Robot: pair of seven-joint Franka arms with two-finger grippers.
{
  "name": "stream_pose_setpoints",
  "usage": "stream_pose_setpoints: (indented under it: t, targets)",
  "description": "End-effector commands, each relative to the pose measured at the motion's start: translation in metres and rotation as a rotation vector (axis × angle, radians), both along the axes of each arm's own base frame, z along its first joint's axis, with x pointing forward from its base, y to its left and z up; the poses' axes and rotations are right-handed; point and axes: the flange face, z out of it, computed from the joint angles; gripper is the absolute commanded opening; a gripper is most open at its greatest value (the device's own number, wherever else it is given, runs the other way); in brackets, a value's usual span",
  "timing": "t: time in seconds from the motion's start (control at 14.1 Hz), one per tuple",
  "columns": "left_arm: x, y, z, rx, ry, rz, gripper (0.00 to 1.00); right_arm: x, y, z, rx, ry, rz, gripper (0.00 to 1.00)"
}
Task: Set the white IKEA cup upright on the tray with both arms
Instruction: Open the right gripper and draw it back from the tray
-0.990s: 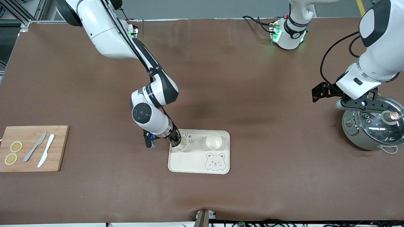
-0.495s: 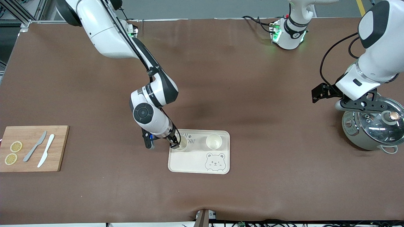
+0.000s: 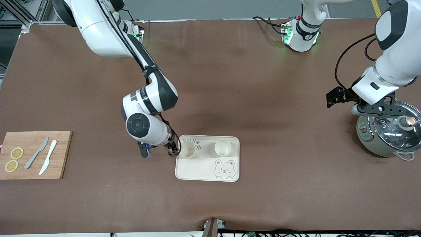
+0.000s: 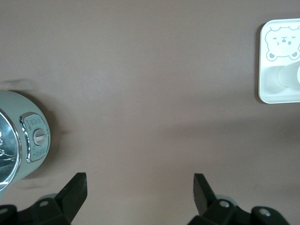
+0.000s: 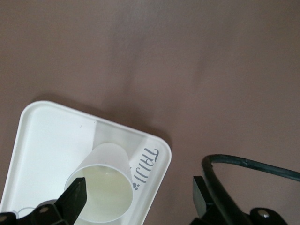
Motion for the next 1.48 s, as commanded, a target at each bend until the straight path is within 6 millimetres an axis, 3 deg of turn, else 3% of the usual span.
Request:
stream_pose_setpoints:
  t: [0.0,0.21,0.42,0.57,0.78,1.06,1.13,1.41]
  targets:
    - [-0.018,0.005,0.032,-0.014,-0.041,0.001,1.0,0.001,-0.009,0.018,-0.015,0.028,-0.001,1.0]
    - [-0.028,0.008,0.062,-0.013,-0.047,0.018,1.0,0.005,-0.023,0.057,0.005,-0.018,0.008,1.0]
    - [-0.028,0.009,0.079,-0.02,-0.074,0.048,1.0,0.0,-0.049,0.092,0.006,0.001,0.182,1.0]
    - [-0.028,0.005,0.083,-0.017,-0.082,0.043,1.0,-0.001,-0.067,0.101,-0.001,0.035,0.214,1.0]
    - [-0.029,0.006,0.085,-0.018,-0.079,0.048,1.0,0.007,-0.108,0.134,0.025,-0.018,0.321,1.0]
    - [-0.038,0.013,0.088,0.007,0.028,-0.011,1.0,0.001,-0.138,0.157,0.044,0.01,0.473,1.0]
    - [-0.04,0.013,0.086,0.008,0.05,-0.02,1.0,0.006,-0.156,0.159,0.052,0.004,0.465,1.0]
    - [-0.042,0.014,0.085,0.011,0.069,-0.027,1.0,0.013,-0.191,0.166,0.073,-0.01,0.556,1.0]
